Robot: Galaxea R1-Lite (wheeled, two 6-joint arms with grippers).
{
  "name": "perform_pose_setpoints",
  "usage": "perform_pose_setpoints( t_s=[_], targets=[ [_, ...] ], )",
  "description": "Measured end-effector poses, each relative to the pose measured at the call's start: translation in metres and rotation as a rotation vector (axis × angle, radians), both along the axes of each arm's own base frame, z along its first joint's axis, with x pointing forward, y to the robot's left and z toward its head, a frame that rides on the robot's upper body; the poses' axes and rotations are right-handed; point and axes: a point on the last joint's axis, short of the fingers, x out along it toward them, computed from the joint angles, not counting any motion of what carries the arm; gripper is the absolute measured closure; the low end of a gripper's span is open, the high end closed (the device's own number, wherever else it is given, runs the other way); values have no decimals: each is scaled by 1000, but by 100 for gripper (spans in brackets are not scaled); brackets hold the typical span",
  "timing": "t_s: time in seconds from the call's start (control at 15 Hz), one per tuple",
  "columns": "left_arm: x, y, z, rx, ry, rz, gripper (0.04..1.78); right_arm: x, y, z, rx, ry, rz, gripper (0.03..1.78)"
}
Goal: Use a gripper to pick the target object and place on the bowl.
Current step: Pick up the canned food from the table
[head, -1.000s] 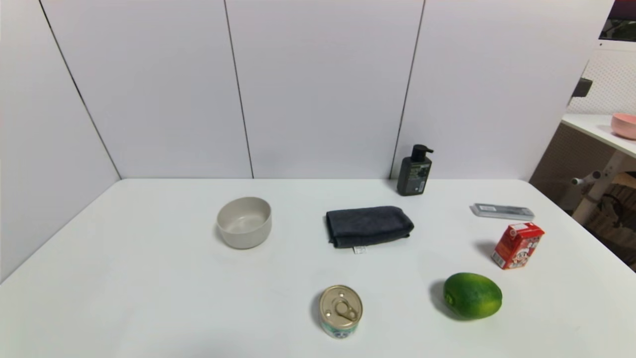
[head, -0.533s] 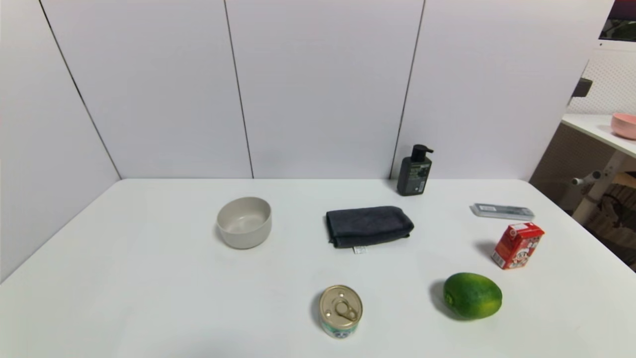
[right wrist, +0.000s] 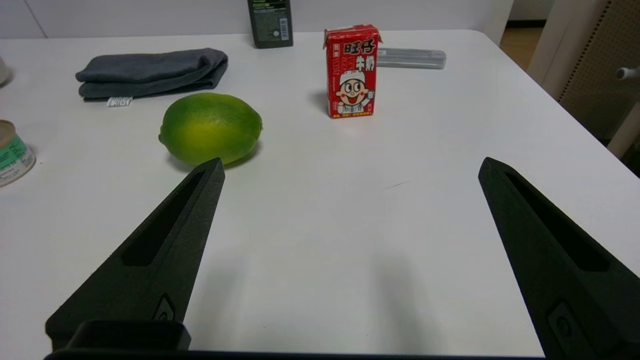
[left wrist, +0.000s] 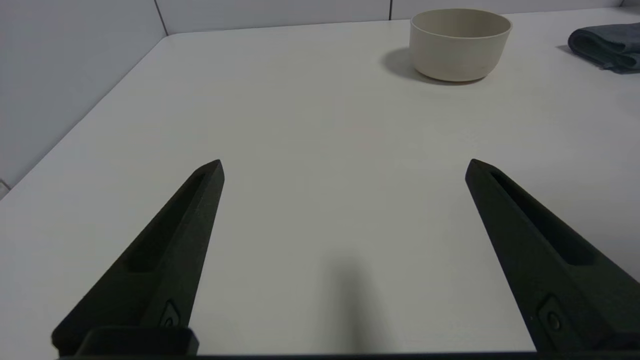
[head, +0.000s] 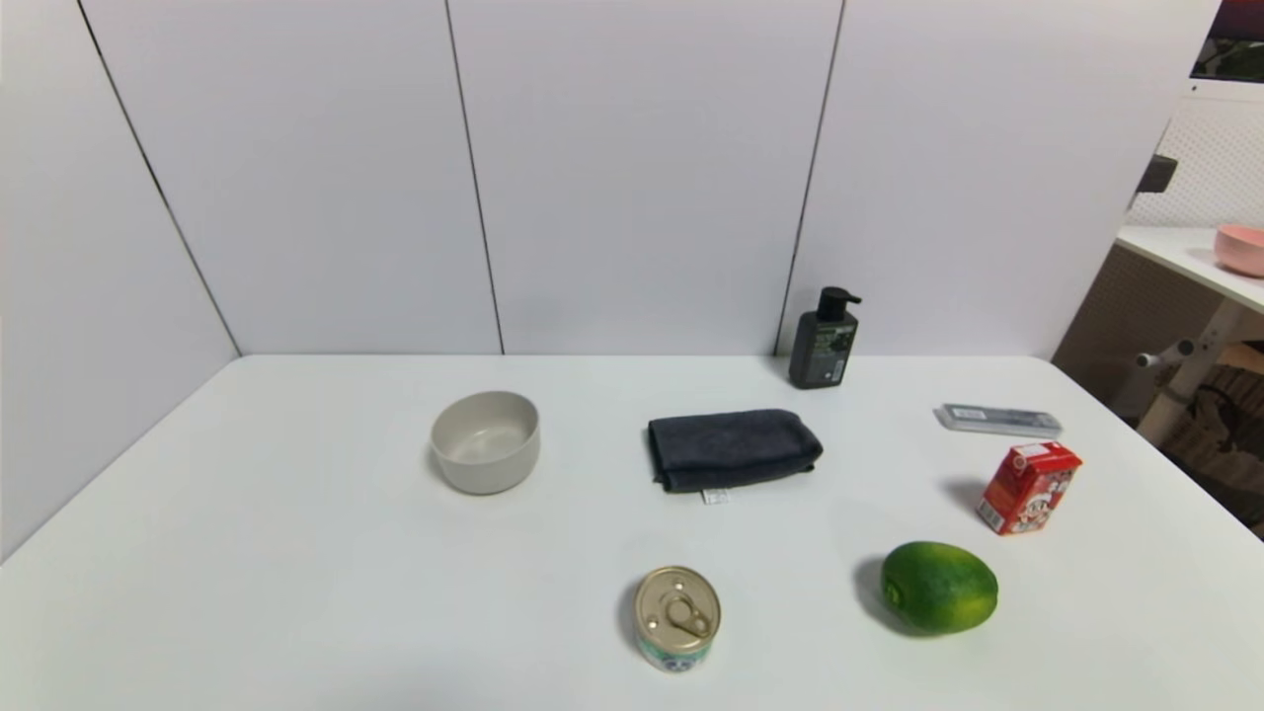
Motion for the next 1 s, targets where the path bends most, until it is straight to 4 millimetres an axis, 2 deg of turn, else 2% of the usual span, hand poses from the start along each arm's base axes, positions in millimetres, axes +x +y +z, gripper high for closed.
perform_pose_setpoints(
  t_s=[0.2,0.53,0.73,1.0],
  targets=[
    [1,0,7,28,49,-19,11,0,0,0,0,0,0,6],
    [4,-2,52,59,114,-120,11,0,0,0,0,0,0,6],
    [21,-3,86,95,162,-152,11,0,0,0,0,0,0,6],
    [65,-6,125,141,233,-214,11,0,0,0,0,0,0,6]
  ],
)
